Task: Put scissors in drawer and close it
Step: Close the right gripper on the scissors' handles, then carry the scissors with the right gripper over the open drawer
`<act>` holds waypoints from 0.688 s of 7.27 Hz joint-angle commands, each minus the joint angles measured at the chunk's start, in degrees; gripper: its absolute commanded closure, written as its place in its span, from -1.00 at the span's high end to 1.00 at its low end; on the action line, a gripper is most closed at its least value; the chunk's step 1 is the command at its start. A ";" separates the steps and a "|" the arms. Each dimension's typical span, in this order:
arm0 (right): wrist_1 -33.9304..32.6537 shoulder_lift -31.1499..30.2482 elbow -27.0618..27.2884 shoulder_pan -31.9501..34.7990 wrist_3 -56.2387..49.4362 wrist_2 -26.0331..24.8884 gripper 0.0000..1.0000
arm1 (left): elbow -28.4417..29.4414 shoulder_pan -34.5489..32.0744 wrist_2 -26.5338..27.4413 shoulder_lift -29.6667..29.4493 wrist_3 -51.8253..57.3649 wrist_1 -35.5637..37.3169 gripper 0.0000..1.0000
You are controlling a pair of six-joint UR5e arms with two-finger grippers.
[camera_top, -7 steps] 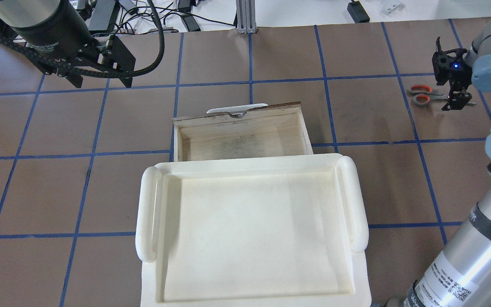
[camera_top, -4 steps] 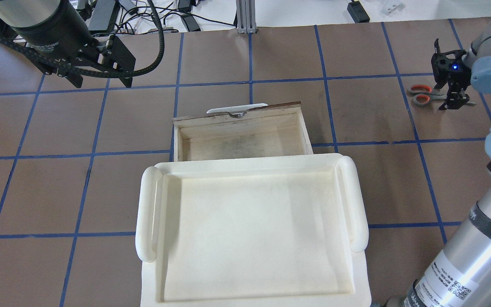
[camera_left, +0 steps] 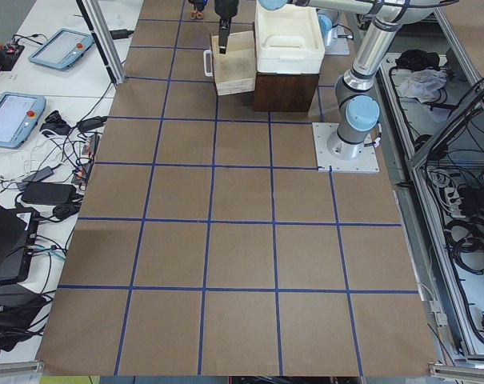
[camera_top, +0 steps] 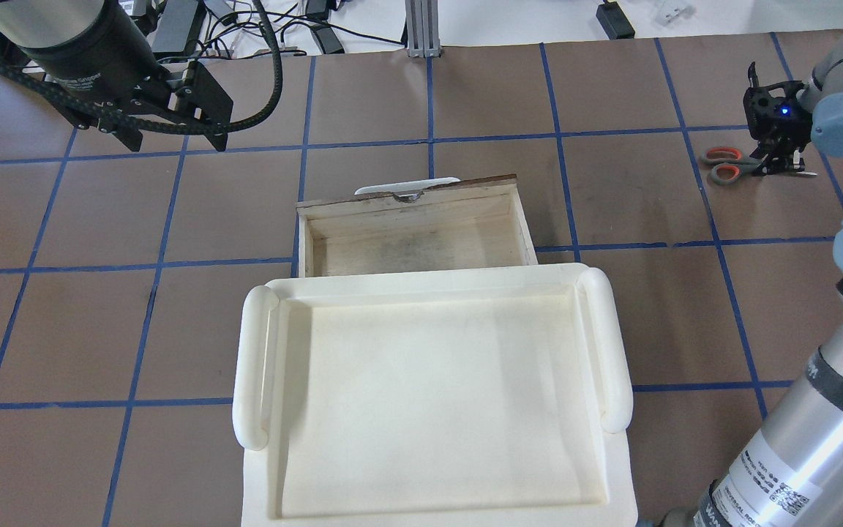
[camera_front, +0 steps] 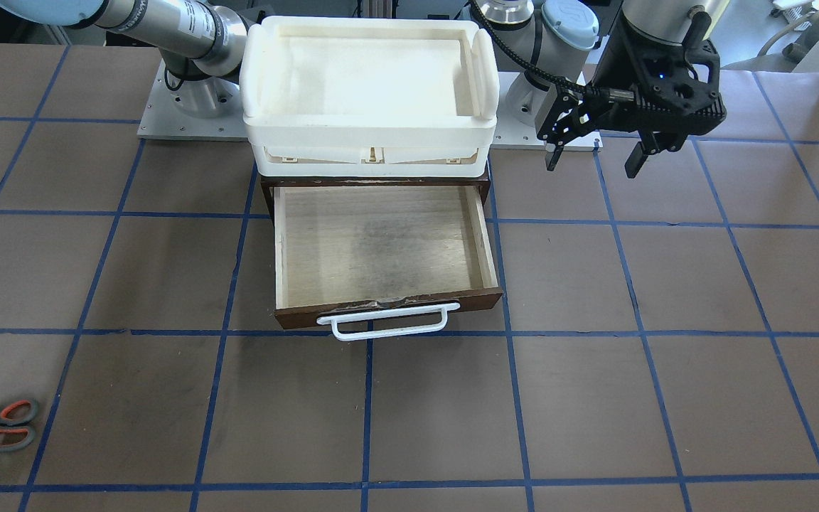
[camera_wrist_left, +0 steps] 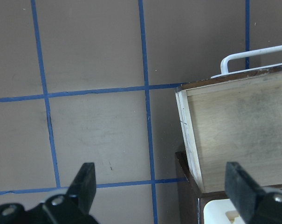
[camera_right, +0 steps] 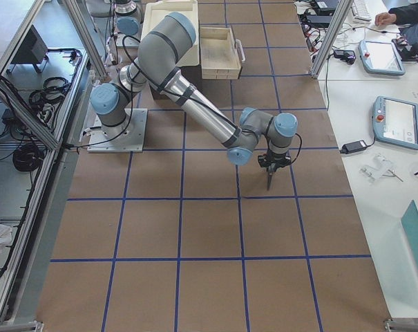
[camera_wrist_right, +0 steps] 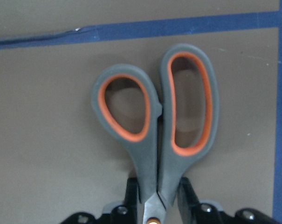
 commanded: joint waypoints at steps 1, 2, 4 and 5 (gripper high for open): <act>0.94 -1.88 -0.06 0.87 0.29 0.48 -1.00 | -0.05 0.00 0.00 0.03 0.00 0.00 1.00; 2.17 -3.81 0.02 2.44 0.81 0.75 -1.00 | -0.05 0.00 0.00 0.03 0.00 0.00 1.00; 9.60 -8.81 0.02 8.31 4.83 0.66 -1.00 | -0.13 0.00 0.00 0.12 0.00 0.00 1.00; 13.56 -11.88 0.29 11.74 8.17 0.31 -1.00 | -0.14 0.00 0.00 0.03 0.00 0.00 1.00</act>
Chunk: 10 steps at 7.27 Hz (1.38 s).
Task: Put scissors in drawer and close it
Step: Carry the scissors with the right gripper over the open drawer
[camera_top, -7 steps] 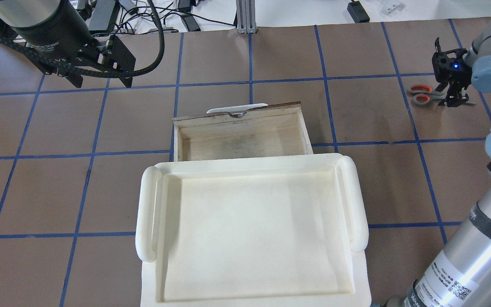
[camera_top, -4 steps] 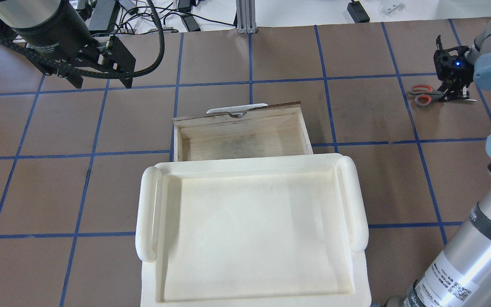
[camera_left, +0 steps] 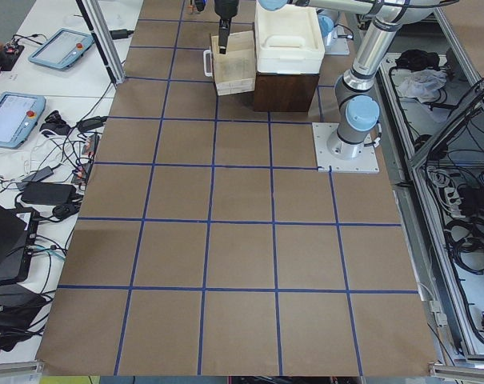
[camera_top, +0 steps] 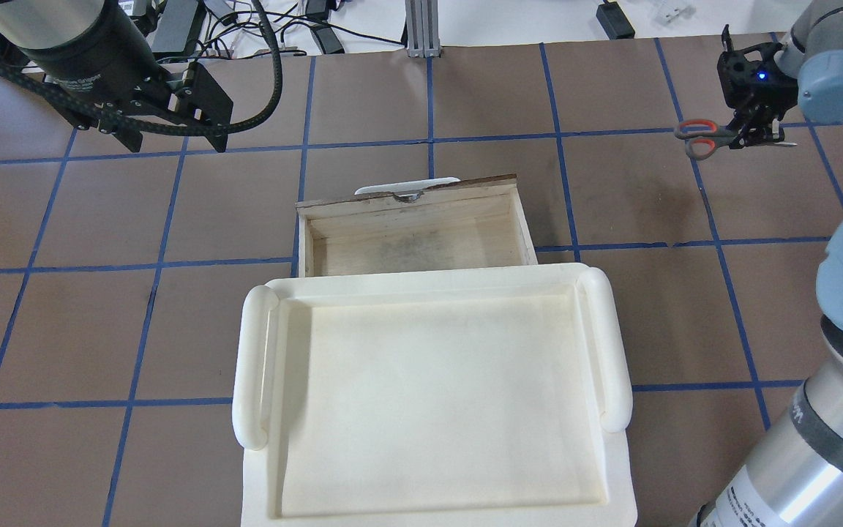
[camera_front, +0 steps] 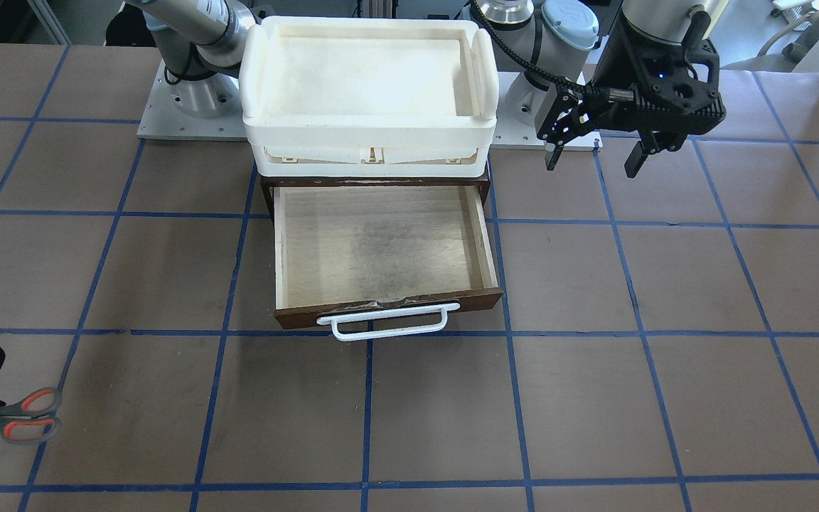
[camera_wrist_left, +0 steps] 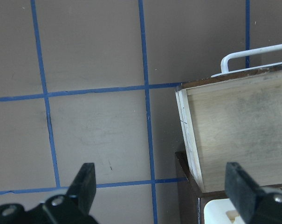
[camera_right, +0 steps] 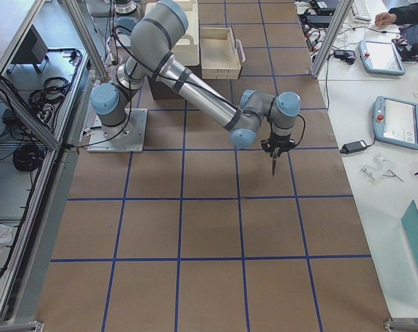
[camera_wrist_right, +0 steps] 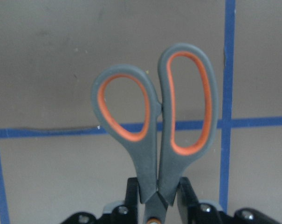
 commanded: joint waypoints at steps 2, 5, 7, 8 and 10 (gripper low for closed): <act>13.87 -11.74 0.46 10.01 15.03 0.08 -1.00 | -0.03 0.00 0.00 -0.04 0.00 0.00 1.00; 16.02 -15.74 0.46 24.93 29.10 0.35 -1.00 | -0.03 0.00 0.00 -0.04 0.00 0.00 1.00; 15.41 -15.40 0.54 34.78 39.76 0.26 -1.00 | -0.03 0.00 0.00 0.13 0.00 0.00 1.00; 15.67 -14.87 0.54 37.17 41.81 0.35 -1.00 | -0.12 0.00 0.00 0.13 0.00 0.00 1.00; 15.58 -14.43 0.72 40.69 47.32 2.19 -1.00 | -0.65 0.00 0.09 0.48 0.00 0.09 1.00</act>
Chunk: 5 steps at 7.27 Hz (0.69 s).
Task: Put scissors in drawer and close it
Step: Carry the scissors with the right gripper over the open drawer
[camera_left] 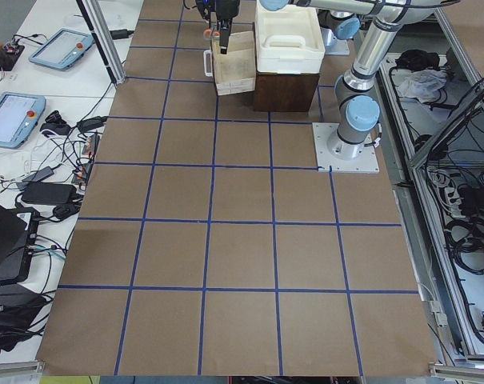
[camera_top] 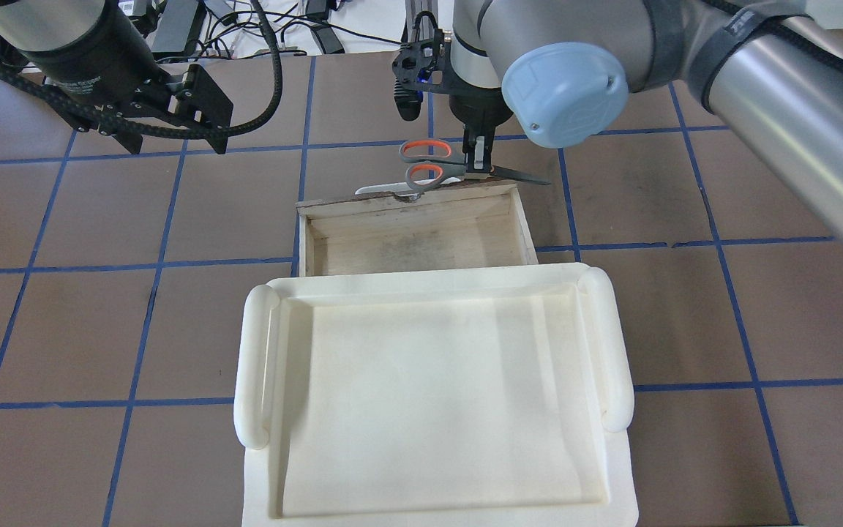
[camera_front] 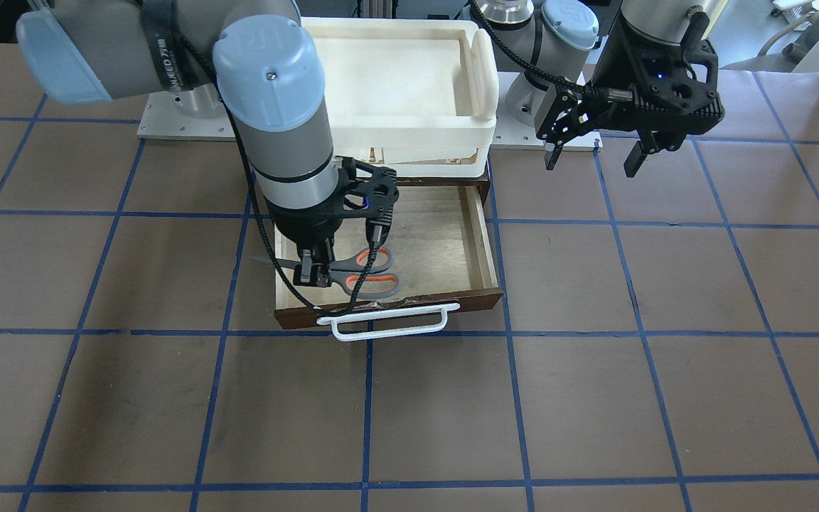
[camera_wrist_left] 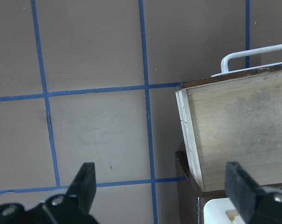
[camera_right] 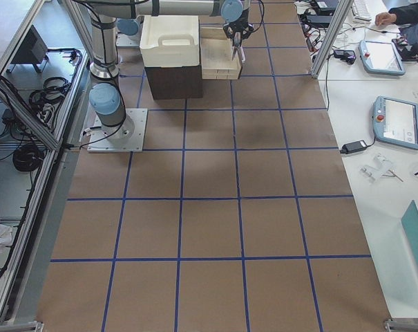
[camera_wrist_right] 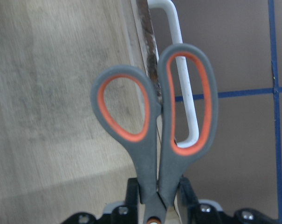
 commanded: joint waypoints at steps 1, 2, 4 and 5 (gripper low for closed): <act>-0.37 1.34 0.07 4.54 5.18 0.76 -1.00 | -0.19 0.00 0.03 0.19 0.00 0.03 1.00; -1.25 2.65 0.07 5.52 5.19 0.76 -1.00 | -0.19 0.00 -0.06 0.19 0.00 0.03 1.00; -1.08 4.42 0.15 6.32 4.32 0.50 -1.00 | -0.27 0.00 0.03 0.19 0.00 0.03 1.00; -0.91 4.68 0.68 6.32 4.31 0.15 -1.00 | -0.27 0.00 0.03 0.19 0.00 0.03 1.00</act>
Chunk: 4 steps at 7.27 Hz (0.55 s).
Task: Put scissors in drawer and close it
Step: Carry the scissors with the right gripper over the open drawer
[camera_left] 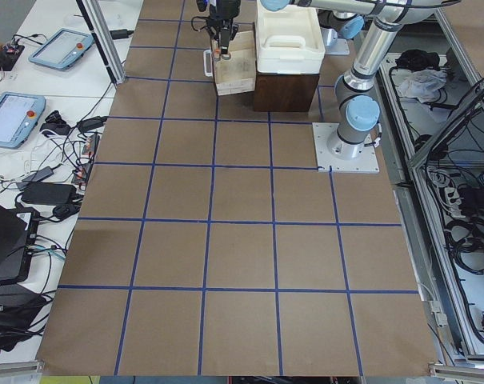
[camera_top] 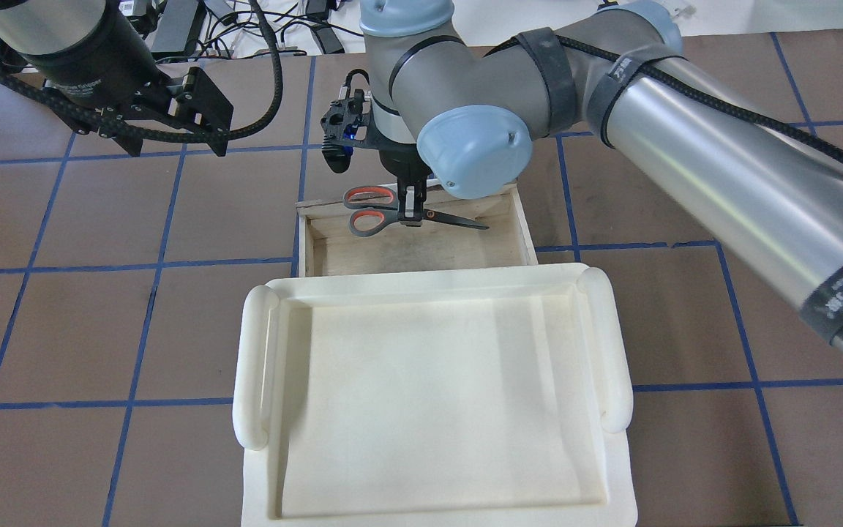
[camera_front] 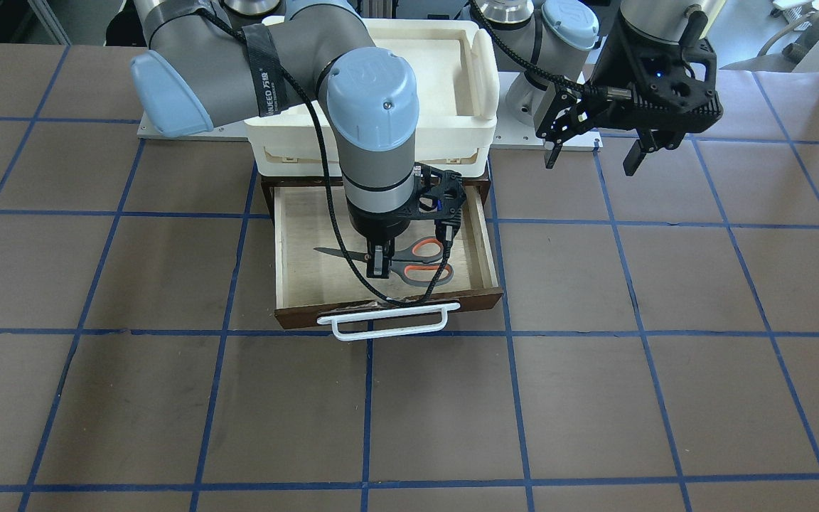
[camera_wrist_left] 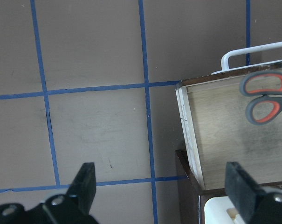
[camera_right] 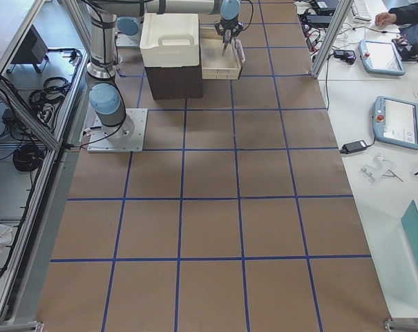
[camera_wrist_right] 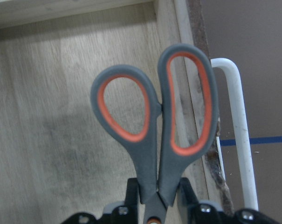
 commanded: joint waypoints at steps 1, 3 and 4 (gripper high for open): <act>-0.19 0.60 2.23 0.31 0.00 -0.38 -1.00 | -0.03 0.00 -0.06 0.09 0.00 0.00 1.00; -0.19 0.42 4.53 0.31 0.35 -0.29 -0.85 | -0.03 0.00 -0.06 0.09 0.00 0.00 1.00; 0.24 -0.01 4.62 0.49 0.27 -0.12 -0.59 | -0.03 0.00 -0.06 0.09 0.00 0.00 1.00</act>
